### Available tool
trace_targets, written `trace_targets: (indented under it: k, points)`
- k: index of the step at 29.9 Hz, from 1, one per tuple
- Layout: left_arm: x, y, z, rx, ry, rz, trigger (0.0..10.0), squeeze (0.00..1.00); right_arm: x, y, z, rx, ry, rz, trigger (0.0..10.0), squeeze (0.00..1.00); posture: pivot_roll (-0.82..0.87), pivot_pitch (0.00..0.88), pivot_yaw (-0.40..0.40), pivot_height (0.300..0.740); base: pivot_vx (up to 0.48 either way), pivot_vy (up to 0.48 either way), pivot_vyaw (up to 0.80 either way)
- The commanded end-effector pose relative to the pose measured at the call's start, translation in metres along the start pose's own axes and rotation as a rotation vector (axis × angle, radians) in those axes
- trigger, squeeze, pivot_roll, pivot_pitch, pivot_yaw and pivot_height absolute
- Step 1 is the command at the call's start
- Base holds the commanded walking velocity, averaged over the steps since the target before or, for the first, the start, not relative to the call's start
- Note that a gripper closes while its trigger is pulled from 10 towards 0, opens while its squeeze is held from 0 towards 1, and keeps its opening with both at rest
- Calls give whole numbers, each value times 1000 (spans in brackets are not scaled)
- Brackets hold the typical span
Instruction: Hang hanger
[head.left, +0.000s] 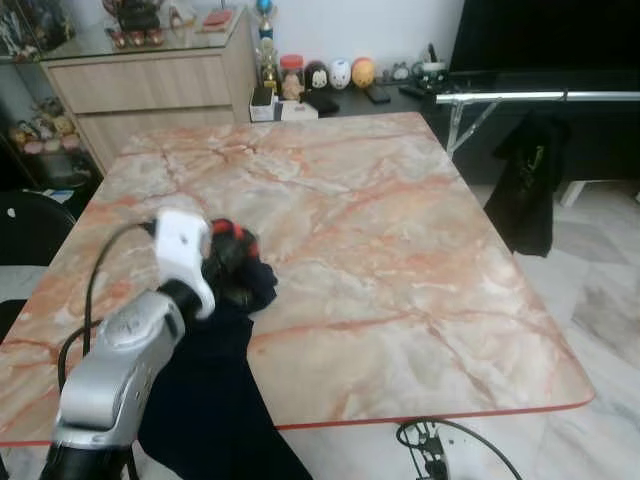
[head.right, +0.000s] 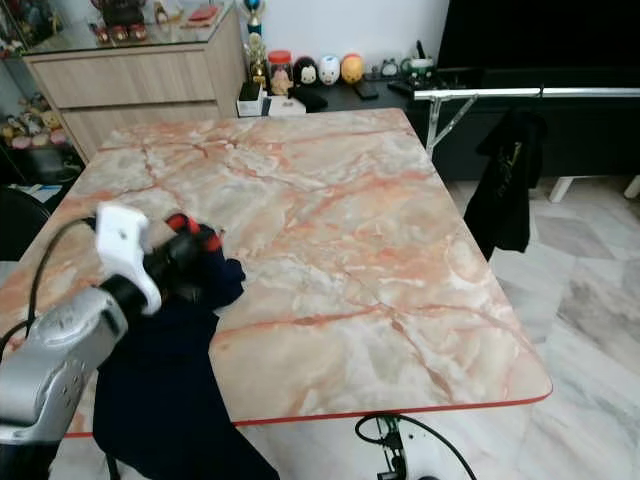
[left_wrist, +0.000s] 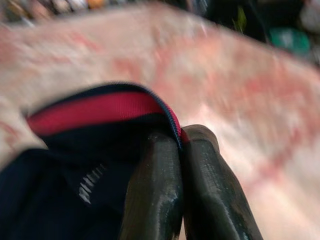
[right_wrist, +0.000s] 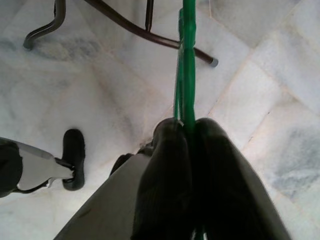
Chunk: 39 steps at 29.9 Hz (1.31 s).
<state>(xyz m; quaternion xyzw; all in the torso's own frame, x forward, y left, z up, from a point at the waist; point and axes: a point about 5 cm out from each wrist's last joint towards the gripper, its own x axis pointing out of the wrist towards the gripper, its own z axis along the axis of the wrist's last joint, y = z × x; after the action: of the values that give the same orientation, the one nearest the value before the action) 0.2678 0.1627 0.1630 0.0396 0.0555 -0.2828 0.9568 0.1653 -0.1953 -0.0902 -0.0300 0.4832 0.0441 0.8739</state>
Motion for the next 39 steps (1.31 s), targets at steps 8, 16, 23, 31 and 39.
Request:
trace_targets:
  k: [8, 16, 23, 31, 39]
  points:
    - [-23, 1, -18, 40, 134, -10, 10000, 0, 0, 1, -1, -15, 8, 8, 10000, 0, 24, 0, 19, 740, 0, 0, 0]
    - [-21, 2, -29, -11, 128, 25, 10000, 1000, 0, 0, 0, -31, 13, 13, 10000, 0, 21, 0, 15, 740, 0, 0, 0]
    - [-24, -2, -35, -31, 141, 10, 10000, 1000, 0, 0, 0, -31, 11, 9, 10000, 0, 18, 0, 15, 740, 0, 0, 0]
    - [-36, 10, -35, -17, 157, 47, 10000, 1000, 0, 0, -1, -33, 12, 10, 10000, 0, 18, 0, 14, 740, 0, 0, 0]
    - [-54, 29, -21, 4, 124, 68, 10000, 1000, 0, -1, 0, -35, 11, 9, 10000, 0, 23, 0, 12, 740, 0, 0, 0]
